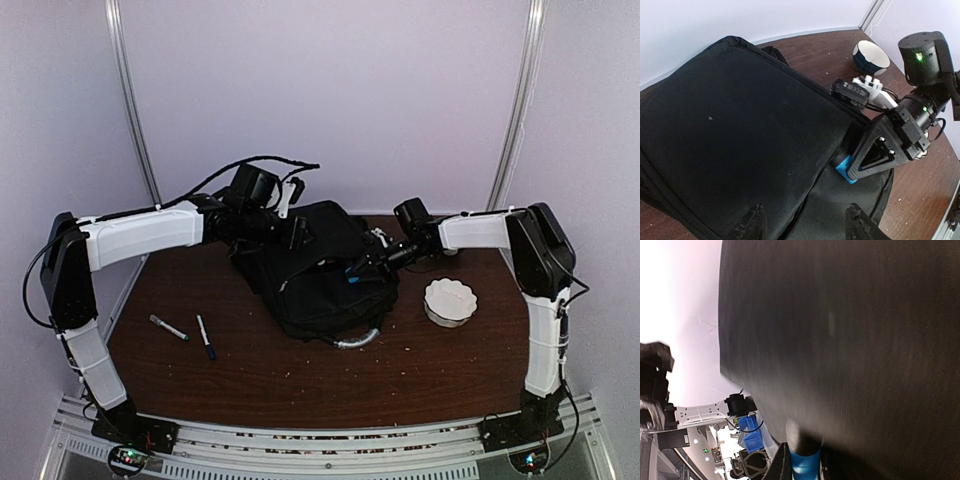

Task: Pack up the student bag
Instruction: Place the pen in the upper front pocket of the bag.

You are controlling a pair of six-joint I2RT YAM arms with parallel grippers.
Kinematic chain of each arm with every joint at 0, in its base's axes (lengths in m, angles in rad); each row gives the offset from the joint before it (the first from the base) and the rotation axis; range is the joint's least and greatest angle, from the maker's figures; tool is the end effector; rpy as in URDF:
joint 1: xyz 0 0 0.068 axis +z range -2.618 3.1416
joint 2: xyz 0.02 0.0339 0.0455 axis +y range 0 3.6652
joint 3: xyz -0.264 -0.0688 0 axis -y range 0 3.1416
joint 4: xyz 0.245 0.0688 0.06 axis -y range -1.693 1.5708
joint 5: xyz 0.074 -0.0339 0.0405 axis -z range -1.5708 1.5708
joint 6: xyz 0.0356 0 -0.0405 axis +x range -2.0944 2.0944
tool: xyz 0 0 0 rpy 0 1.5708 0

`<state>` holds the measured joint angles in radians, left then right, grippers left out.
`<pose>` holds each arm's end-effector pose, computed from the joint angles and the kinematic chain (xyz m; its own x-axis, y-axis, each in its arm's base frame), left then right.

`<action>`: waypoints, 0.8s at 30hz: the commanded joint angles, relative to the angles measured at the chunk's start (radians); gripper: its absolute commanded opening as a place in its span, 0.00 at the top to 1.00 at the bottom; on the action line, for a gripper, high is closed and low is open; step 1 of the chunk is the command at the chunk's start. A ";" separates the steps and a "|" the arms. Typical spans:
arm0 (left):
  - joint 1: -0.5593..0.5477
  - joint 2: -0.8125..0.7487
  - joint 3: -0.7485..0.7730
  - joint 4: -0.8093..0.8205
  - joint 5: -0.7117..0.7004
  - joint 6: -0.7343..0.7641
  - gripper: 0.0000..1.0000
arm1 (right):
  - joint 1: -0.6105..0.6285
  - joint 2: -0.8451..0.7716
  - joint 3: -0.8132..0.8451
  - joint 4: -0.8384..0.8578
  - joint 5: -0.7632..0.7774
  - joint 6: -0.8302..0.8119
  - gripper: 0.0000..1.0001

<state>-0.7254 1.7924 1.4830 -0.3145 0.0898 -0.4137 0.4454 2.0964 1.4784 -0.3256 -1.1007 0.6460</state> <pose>0.3110 -0.2800 0.2897 -0.6878 0.0747 -0.7221 0.4792 0.7939 -0.3742 0.3832 0.2181 0.1758 -0.9852 -0.1682 -0.0341 -0.0930 0.3564 0.9297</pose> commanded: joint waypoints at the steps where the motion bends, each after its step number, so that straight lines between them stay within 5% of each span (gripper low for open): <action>1: -0.006 -0.024 -0.010 0.032 0.000 -0.015 0.44 | -0.007 0.085 0.131 -0.053 0.054 -0.008 0.92; 8: -0.010 -0.032 -0.012 0.029 -0.002 -0.017 0.44 | -0.007 0.096 0.197 -0.037 0.103 0.010 0.74; 17: -0.011 -0.039 -0.023 0.025 -0.006 -0.008 0.44 | -0.014 -0.084 0.059 -0.200 0.252 -0.151 0.52; 21: -0.011 -0.046 -0.025 0.019 -0.012 -0.004 0.44 | -0.015 -0.118 0.060 -0.263 0.299 -0.231 0.47; 24: -0.012 -0.054 -0.031 0.012 -0.021 0.006 0.44 | -0.008 -0.151 0.065 -0.307 0.325 -0.329 0.57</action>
<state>-0.7322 1.7882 1.4658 -0.3157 0.0853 -0.4210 0.4362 2.0083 1.5463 -0.5400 -0.8555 0.4648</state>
